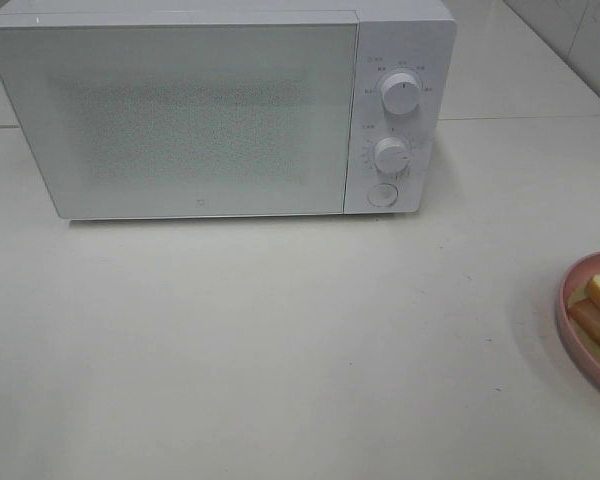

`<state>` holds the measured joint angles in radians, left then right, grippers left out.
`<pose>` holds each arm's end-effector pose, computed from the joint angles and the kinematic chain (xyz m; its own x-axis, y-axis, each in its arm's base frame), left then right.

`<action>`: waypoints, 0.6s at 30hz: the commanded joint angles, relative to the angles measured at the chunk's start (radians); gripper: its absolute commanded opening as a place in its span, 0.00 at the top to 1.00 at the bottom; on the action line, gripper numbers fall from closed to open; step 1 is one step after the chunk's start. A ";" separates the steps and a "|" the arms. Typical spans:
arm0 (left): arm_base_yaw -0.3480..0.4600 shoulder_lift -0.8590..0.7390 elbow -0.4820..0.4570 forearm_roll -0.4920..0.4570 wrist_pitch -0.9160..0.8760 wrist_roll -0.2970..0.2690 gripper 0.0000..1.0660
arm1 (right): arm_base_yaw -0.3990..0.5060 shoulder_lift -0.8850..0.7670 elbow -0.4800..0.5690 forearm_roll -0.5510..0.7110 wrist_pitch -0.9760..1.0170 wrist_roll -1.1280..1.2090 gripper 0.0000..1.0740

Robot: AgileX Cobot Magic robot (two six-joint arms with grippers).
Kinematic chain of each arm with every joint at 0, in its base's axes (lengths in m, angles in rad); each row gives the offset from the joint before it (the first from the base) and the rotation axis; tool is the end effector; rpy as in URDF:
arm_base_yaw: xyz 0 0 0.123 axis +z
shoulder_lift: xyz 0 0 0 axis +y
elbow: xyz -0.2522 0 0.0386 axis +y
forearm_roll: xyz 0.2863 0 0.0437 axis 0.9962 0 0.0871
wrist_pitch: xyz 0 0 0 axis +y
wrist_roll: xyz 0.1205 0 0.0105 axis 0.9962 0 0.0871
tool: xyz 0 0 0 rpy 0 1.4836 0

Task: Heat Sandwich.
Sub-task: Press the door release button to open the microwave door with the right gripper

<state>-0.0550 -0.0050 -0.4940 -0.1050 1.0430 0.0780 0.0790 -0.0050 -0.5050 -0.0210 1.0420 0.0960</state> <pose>0.0856 -0.0157 0.2828 -0.4347 0.0488 -0.8992 0.1469 0.9890 -0.0173 0.0852 0.0045 0.2862 -0.4326 0.0513 -0.9001 -0.0258 0.9973 0.0692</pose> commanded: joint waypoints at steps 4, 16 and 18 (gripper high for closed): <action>0.003 -0.021 0.002 -0.004 -0.006 -0.004 0.08 | -0.007 -0.025 0.002 -0.005 -0.004 -0.012 0.29; 0.003 -0.021 0.002 -0.004 -0.006 -0.004 0.08 | -0.007 -0.025 0.002 -0.005 -0.004 -0.012 0.30; 0.003 -0.021 0.002 -0.004 -0.006 -0.004 0.08 | -0.007 -0.025 0.002 -0.005 -0.004 -0.012 0.30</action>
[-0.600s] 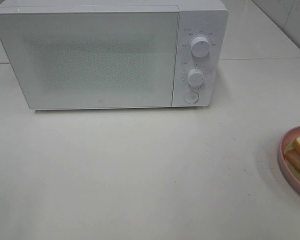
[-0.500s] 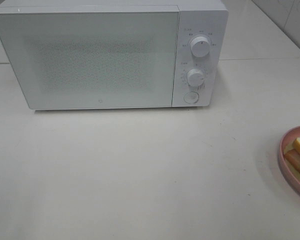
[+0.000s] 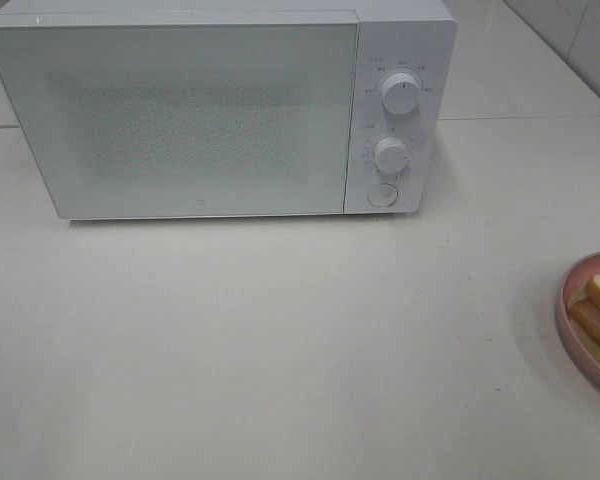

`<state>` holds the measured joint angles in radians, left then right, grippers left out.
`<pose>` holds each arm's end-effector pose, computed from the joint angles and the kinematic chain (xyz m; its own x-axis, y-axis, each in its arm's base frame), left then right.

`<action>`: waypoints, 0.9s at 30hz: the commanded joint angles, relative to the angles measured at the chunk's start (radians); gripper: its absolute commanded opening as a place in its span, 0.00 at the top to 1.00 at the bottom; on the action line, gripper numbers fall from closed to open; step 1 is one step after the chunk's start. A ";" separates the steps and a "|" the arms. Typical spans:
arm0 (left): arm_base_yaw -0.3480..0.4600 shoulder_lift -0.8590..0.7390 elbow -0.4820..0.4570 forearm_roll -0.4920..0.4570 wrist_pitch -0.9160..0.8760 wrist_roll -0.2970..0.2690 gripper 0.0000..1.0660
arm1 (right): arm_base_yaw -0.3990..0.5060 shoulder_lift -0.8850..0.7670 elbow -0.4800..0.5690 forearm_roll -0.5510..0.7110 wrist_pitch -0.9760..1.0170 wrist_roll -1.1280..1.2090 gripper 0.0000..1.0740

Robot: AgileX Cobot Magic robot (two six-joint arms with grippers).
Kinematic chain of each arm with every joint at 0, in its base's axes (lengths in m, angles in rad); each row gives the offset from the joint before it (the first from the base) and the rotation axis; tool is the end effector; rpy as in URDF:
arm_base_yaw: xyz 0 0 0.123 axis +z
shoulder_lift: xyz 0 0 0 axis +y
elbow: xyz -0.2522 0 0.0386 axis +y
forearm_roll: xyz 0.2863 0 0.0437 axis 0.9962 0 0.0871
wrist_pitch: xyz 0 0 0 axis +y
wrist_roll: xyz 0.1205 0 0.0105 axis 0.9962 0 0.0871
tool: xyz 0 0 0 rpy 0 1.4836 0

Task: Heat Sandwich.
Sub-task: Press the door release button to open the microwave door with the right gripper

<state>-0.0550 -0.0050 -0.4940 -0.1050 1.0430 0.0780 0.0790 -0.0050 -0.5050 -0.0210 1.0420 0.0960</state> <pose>0.0856 -0.0157 0.2828 -0.4347 0.0488 -0.8992 0.1469 0.9890 -0.0173 0.0852 0.0045 0.2862 -0.4326 0.0513 -0.9001 -0.0258 0.9973 0.0692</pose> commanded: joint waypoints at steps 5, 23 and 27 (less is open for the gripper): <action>0.003 -0.021 0.002 -0.004 -0.006 -0.004 0.08 | -0.007 -0.025 -0.014 -0.005 -0.021 -0.012 0.27; 0.003 -0.021 0.002 -0.004 -0.006 -0.004 0.08 | -0.007 0.296 -0.068 -0.017 -0.356 -0.011 0.24; 0.003 -0.021 0.002 -0.004 -0.006 -0.003 0.08 | -0.007 0.381 -0.067 -0.016 -0.433 -0.010 0.25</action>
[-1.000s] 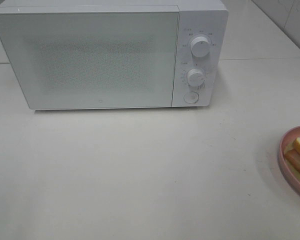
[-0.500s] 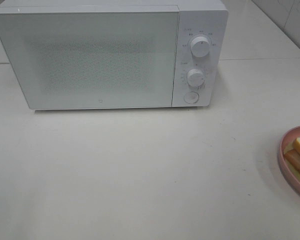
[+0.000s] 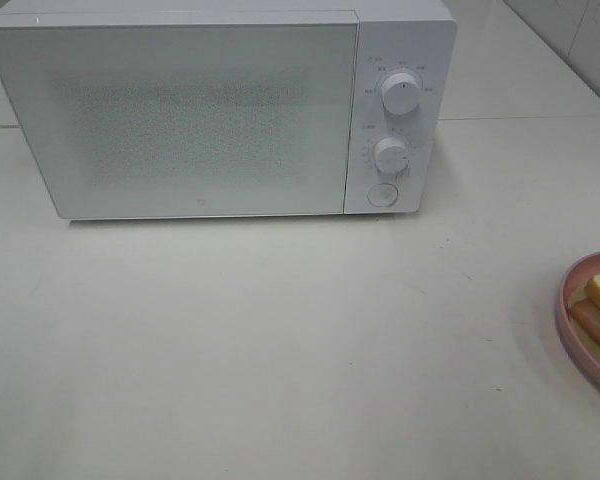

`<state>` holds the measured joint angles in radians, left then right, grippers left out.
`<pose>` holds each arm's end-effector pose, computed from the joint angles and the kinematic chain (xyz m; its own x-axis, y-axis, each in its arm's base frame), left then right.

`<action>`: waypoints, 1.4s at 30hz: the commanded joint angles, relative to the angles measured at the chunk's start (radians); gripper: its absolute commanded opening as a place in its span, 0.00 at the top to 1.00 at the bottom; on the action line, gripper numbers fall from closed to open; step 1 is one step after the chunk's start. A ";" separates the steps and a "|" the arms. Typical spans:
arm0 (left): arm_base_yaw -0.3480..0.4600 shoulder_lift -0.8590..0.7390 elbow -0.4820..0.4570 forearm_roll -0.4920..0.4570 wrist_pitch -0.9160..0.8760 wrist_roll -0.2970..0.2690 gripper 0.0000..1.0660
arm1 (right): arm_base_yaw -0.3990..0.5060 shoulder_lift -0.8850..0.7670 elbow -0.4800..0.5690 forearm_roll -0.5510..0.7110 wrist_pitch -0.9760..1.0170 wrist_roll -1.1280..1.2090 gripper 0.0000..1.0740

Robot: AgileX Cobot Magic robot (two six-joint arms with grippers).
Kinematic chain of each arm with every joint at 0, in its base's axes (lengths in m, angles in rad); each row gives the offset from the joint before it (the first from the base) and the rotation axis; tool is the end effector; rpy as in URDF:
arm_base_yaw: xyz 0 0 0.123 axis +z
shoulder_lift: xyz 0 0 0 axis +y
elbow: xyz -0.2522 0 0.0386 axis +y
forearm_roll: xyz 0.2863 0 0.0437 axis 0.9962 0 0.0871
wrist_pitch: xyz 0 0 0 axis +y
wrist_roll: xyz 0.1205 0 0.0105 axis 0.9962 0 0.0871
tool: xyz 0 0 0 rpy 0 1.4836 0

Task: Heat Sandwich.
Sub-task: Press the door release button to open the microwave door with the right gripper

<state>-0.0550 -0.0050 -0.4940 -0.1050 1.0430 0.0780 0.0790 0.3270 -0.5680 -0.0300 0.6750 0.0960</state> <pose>0.0856 -0.0157 0.2828 -0.4347 0.0488 -0.8992 0.1469 0.9890 -0.0173 0.1546 0.0100 0.3102 -0.3422 0.0456 -0.9385 -0.0366 0.9974 0.0619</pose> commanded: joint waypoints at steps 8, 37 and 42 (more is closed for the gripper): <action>0.003 -0.021 0.002 -0.004 -0.006 -0.003 0.08 | -0.007 0.202 0.004 -0.005 -0.226 -0.008 0.26; 0.003 -0.021 0.002 -0.004 -0.006 -0.003 0.08 | -0.006 0.795 0.082 -0.004 -0.957 0.056 0.29; 0.003 -0.021 0.002 -0.004 -0.006 -0.003 0.08 | -0.006 0.878 0.122 0.069 -1.124 -0.006 0.29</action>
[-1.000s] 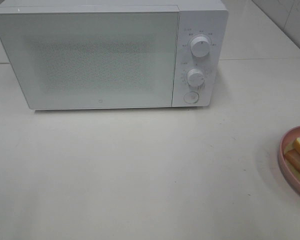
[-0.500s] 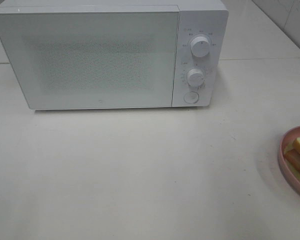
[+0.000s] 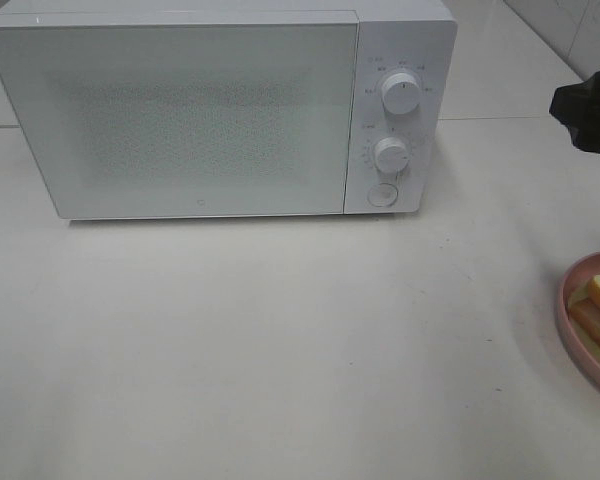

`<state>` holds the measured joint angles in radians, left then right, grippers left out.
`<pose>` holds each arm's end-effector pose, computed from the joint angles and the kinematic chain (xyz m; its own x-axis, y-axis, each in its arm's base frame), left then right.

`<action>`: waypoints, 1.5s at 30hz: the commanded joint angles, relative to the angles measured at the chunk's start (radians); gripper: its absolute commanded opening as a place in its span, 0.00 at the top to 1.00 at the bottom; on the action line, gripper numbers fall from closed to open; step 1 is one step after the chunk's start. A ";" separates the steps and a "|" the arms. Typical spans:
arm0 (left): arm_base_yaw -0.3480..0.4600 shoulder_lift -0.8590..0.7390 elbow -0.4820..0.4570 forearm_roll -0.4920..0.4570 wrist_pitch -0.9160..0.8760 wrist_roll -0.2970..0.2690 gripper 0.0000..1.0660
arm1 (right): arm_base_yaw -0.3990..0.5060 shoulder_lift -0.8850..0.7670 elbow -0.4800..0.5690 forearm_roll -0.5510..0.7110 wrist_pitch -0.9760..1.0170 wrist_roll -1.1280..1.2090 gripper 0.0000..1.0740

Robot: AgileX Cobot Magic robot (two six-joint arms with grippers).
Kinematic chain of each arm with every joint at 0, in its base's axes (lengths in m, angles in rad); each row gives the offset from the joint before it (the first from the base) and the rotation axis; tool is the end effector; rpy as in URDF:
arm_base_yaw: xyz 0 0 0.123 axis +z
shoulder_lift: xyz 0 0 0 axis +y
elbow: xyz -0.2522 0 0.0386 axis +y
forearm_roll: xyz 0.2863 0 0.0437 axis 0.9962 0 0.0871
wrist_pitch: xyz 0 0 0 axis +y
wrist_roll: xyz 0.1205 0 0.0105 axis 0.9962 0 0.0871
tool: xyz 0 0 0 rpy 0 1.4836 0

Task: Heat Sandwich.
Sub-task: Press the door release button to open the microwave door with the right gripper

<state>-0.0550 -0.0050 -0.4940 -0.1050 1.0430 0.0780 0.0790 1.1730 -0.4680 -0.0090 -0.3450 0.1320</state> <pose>0.0856 -0.0157 0.2828 -0.4347 0.0488 -0.8992 0.1469 0.9890 -0.0173 0.2998 0.0241 0.1856 -0.2766 0.1017 -0.9556 -0.0481 0.9917 0.1195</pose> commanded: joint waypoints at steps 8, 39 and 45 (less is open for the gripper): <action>0.003 -0.021 0.002 -0.004 -0.006 -0.003 0.08 | 0.084 0.081 0.101 0.217 -0.308 -0.188 0.29; 0.003 -0.021 0.002 -0.003 -0.006 -0.002 0.08 | 0.709 0.459 0.096 0.842 -0.708 -0.460 0.29; 0.003 -0.021 0.002 -0.003 -0.006 -0.002 0.08 | 0.779 0.495 0.096 0.871 -0.713 -0.423 0.29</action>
<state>-0.0550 -0.0050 -0.4940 -0.1050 1.0430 0.0780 0.8470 1.6640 -0.3690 0.8600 -1.0510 -0.3170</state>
